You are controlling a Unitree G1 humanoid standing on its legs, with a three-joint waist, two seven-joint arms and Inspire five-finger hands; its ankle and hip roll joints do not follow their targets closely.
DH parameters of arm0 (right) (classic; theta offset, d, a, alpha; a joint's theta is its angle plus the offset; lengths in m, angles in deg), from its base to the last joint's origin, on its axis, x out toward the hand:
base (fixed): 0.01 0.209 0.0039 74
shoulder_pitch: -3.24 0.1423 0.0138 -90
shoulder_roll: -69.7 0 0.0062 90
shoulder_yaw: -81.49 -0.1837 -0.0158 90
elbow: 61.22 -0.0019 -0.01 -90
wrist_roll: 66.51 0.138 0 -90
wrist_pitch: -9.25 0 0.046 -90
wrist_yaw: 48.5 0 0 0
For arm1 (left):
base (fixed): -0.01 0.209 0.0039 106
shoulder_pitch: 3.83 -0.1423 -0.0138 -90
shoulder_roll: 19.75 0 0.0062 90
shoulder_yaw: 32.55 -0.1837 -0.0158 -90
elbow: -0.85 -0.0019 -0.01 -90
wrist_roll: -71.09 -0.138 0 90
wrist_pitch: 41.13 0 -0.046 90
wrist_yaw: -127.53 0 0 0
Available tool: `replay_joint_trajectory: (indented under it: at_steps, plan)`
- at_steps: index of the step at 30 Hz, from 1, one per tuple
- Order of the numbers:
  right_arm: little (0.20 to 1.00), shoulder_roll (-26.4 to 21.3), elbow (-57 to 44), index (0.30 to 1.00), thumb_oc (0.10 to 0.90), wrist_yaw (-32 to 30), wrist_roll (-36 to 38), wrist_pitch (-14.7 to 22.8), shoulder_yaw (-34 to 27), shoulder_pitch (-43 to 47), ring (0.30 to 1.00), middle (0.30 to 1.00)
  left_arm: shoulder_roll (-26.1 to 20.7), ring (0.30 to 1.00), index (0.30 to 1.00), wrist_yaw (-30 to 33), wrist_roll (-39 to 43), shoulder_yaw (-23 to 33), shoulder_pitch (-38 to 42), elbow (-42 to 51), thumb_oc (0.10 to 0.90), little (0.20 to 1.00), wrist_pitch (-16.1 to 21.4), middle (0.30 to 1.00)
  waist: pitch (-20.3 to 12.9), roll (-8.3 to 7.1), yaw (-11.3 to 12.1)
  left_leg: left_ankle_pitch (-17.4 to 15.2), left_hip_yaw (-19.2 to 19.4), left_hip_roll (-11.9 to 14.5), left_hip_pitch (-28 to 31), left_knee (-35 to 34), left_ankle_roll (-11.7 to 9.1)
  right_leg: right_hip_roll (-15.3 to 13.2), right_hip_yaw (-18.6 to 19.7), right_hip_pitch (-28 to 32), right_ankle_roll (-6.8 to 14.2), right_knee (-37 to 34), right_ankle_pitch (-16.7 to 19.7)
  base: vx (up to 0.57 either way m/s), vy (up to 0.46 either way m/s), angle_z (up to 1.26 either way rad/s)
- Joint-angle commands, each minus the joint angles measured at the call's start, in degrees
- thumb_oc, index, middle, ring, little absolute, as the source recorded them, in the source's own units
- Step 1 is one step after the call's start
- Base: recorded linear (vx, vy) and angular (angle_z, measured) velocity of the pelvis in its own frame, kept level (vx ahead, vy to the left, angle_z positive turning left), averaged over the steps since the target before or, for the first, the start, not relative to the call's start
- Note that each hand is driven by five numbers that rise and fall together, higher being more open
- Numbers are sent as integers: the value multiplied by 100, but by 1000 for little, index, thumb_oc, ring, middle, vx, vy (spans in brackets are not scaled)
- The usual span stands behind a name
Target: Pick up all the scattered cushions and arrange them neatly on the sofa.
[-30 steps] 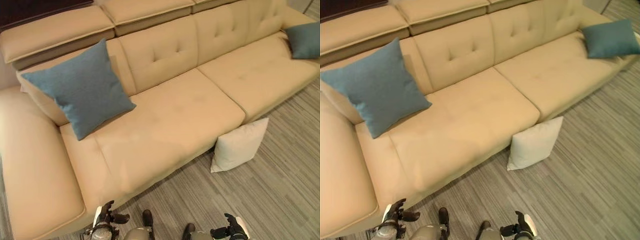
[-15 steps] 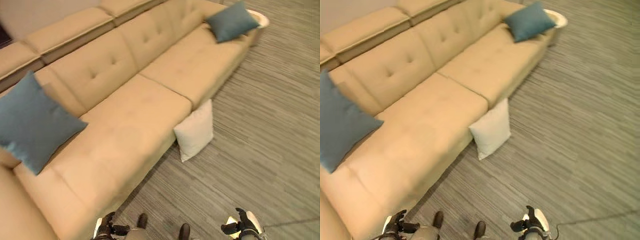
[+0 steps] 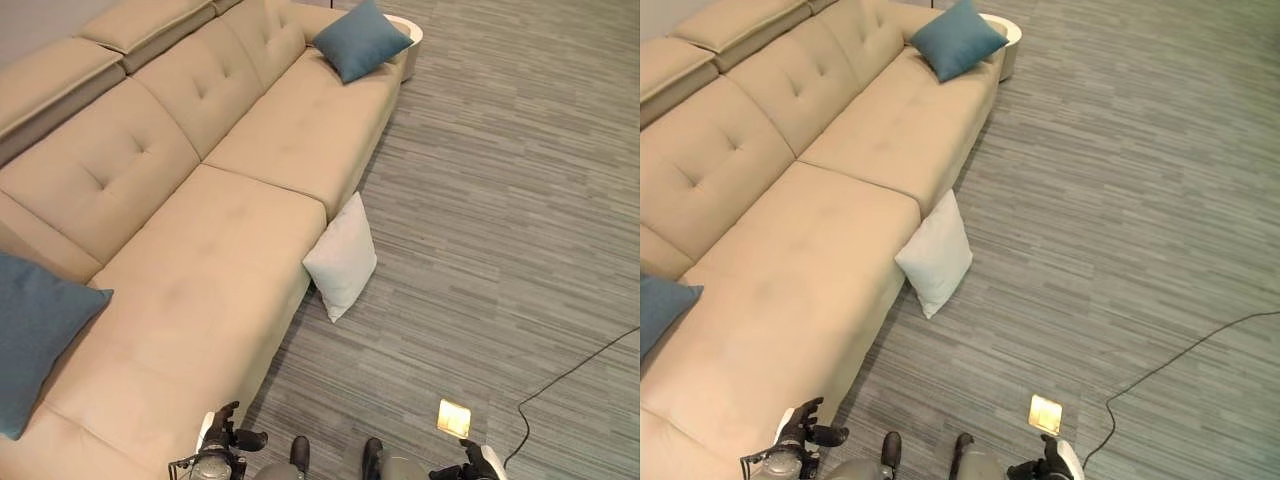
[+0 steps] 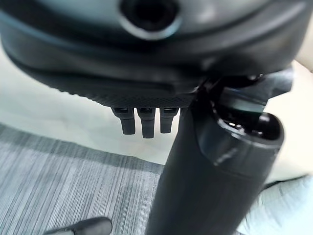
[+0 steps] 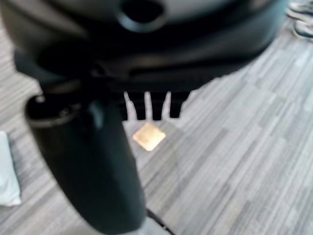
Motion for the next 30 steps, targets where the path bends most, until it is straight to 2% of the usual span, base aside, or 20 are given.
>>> replay_joint_trajectory:
  at_steps: [1, 2, 4, 7, 9, 10, 11, 13, 16, 19, 20, 21, 22, 23, 24, 27, 30]
  plan:
    - [900, -429, -319, 900, 800, -107, 7, 25, 25, 139, 900, 900, -24, 900, 900, 129, -199, 139, 3, 225, 800, 900, 132, 900, 19, 57, 117, -891, -292, 26, 97, 387, -214, -78, -264, 271, -10, -1198, 355, 247, -153, -50]
    - [900, -454, -329, 900, 800, -95, -9, 31, 48, 123, 900, 900, -28, 900, 900, 111, -218, 135, 3, 153, 800, 900, 128, 900, 3, 52, 104, -916, -305, 33, 183, 338, -237, -71, -275, 206, 4, -1413, 468, 265, -144, -49]
    - [900, -458, -329, 900, 800, -62, -7, 16, 41, 116, 900, 900, -25, 900, 900, 95, -202, 157, -3, 111, 800, 900, 144, 900, -30, 57, 88, -937, -319, 51, 273, 268, -271, -24, -268, 269, 13, -1589, 469, 230, -130, -15]
    - [900, -460, -426, 900, 800, -48, -14, 59, 75, 15, 900, 900, 80, 900, 900, 103, -227, 133, -105, -37, 800, 900, 121, 900, -189, 32, 38, -1053, -424, 150, 427, 311, -419, 115, -349, 467, -111, -1711, 429, 308, -260, 26]
    - [900, -454, -476, 900, 800, -58, 47, 115, 89, 30, 900, 900, 145, 900, 900, 78, -164, 106, -98, -20, 800, 900, 135, 900, -194, 38, 51, -977, -460, 274, 288, 660, -590, 236, -450, 649, -249, -1788, 280, 170, -228, 21]
    - [900, -453, -476, 900, 800, -58, 47, 115, 90, 30, 900, 900, 145, 900, 900, 78, -164, 106, -98, -20, 800, 900, 135, 900, -198, 36, 47, -975, -463, 272, 282, 660, -590, 234, -453, 645, -248, -1788, 280, 133, -254, 16]
    - [900, -469, -516, 900, 800, -49, 111, 132, 87, 40, 900, 900, 168, 900, 900, 27, -88, 52, -90, 63, 800, 900, 150, 900, -85, 23, 122, -663, -482, 354, -148, 1534, -714, 324, -487, 839, -431, -1826, 186, 81, -210, 20]
    - [900, -518, -549, 900, 800, -75, 135, 141, 103, 68, 900, 900, 165, 900, 900, -3, -70, -10, -33, 171, 800, 900, 152, 900, 62, -41, 198, -344, -508, 304, -680, 2418, -721, 355, -512, 1001, -561, -1904, 133, 61, -207, 27]
    - [900, -544, -562, 900, 800, -100, 150, 132, 101, 69, 900, 900, 161, 900, 900, -8, -81, -70, 10, 241, 800, 900, 143, 900, 149, -92, 262, -193, -422, 325, -939, 2794, -694, 425, -526, 1156, -680, -1953, 28, 109, -170, 3]
    - [900, -358, -914, 900, 800, -318, -112, 161, 251, -144, 900, 900, 227, 900, 900, 106, -102, -140, 50, 307, 800, 900, 124, 900, 171, -118, 270, -670, -239, 59, -1273, 2231, -586, 506, -497, 1323, -604, -2146, -87, 250, -105, 21]
    - [900, -338, -1002, 900, 800, -420, -243, 163, 298, -230, 900, 900, 242, 900, 900, 166, -125, -143, 24, 309, 800, 900, 108, 900, 106, -71, 263, -522, -65, 45, -1310, 1530, -585, 607, -524, 1418, -527, -2243, -155, 324, -38, -13]
    - [900, -315, -1049, 900, 800, -441, -268, 177, 320, -274, 900, 900, 253, 900, 900, 186, -151, -139, 3, 313, 800, 900, 101, 900, 79, -40, 271, -298, 27, 27, -1343, 1175, -598, 676, -503, 1501, -511, -2293, -202, 331, -26, -11]
    - [900, -282, -1064, 900, 800, -465, -298, 173, 358, -292, 900, 900, 265, 900, 900, 209, -172, -150, -2, 291, 800, 900, 93, 900, 59, 2, 293, -118, 53, 1, -1411, 935, -618, 775, -474, 1579, -517, -2310, -254, 172, -15, -4]
    - [900, -281, -1065, 900, 800, -466, -298, 173, 359, -294, 900, 900, 265, 900, 900, 210, -172, -150, -4, 290, 800, 900, 94, 900, 63, -6, 297, -105, 58, -4, -1388, 905, -618, 769, -469, 1587, -516, -2312, -256, 243, -30, 5]
    - [900, -233, -1085, 900, 800, -510, -341, 156, 376, -329, 900, 900, 270, 900, 900, 232, -177, -132, -22, 239, 800, 900, 91, 900, 43, 24, 344, 119, 98, -51, -1488, 709, -666, 897, -386, 1718, -503, -2290, -379, 258, -12, 1]
    - [900, -188, -1219, 900, 800, -517, -481, 135, 426, -437, 900, 900, 298, 900, 900, 253, -165, -105, -125, 180, 800, 900, 72, 900, -62, 10, 355, 78, 120, -56, -1315, 559, -558, 931, -312, 1781, -489, -2165, -505, 278, 40, -19]
    - [900, -128, -1282, 900, 800, -506, -709, 56, 404, -543, 900, 900, 308, 900, 900, 271, -97, -44, -224, 132, 800, 900, 40, 900, -221, 51, 377, -153, 123, -120, -912, 465, -333, 660, -355, 1654, -243, -1128, -548, 266, 148, -44]
